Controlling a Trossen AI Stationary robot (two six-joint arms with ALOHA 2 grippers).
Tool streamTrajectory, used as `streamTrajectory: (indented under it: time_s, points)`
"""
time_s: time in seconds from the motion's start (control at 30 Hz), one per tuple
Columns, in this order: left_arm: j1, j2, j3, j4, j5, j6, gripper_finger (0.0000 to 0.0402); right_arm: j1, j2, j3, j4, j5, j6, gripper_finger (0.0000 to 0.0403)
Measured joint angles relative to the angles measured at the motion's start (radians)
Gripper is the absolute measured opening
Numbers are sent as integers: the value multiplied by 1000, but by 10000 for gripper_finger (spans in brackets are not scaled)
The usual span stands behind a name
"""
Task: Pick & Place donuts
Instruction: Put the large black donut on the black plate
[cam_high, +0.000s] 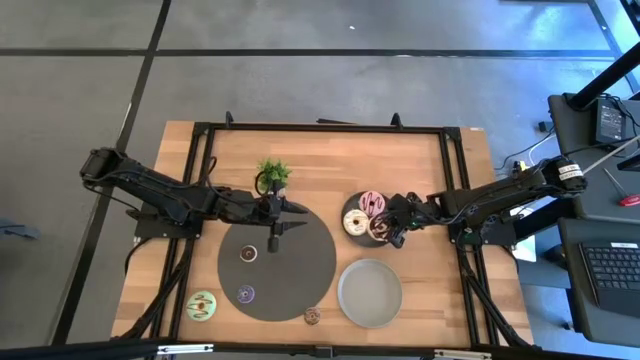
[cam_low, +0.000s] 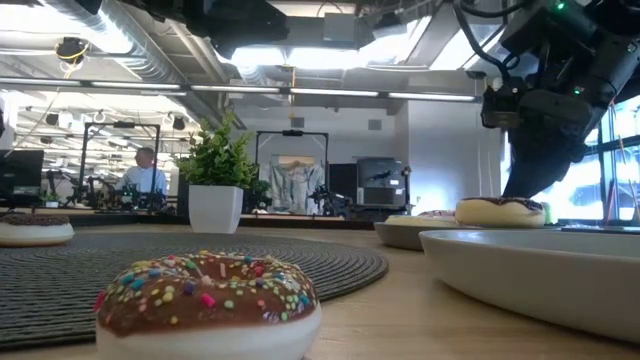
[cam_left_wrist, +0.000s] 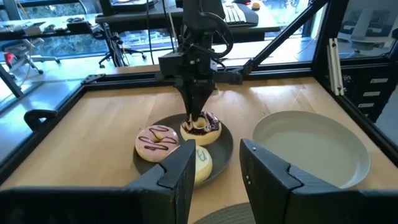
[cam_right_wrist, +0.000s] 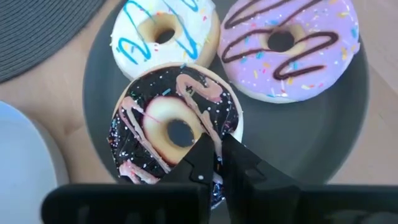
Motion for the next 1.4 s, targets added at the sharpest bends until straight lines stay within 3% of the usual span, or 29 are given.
streamTrajectory:
  time_s: [0.63, 0.8, 1.03, 1.17, 1.27, 1.4]
  points:
    - [0, 1, 0, -2, 3, -45, 121, 0, 3, 0, -21, 15, -1, 28]
    - [0, 4, 0, 1, 81, -70, 121, 0, 3, 0, -21, 16, 0, 53]
    - [-10, 121, 0, 86, 109, -131, 137, 0, 3, 0, -22, 19, 3, 110]
    - [-49, 210, 10, 118, 180, -116, 143, -1, 3, 0, -19, 20, 6, 137]
    - [-100, 277, 54, 106, 216, -111, 143, -4, 2, 0, -17, 19, 6, 147]
    - [-177, 370, 169, 7, 188, -85, 143, -19, 2, 0, -16, 19, 7, 153]
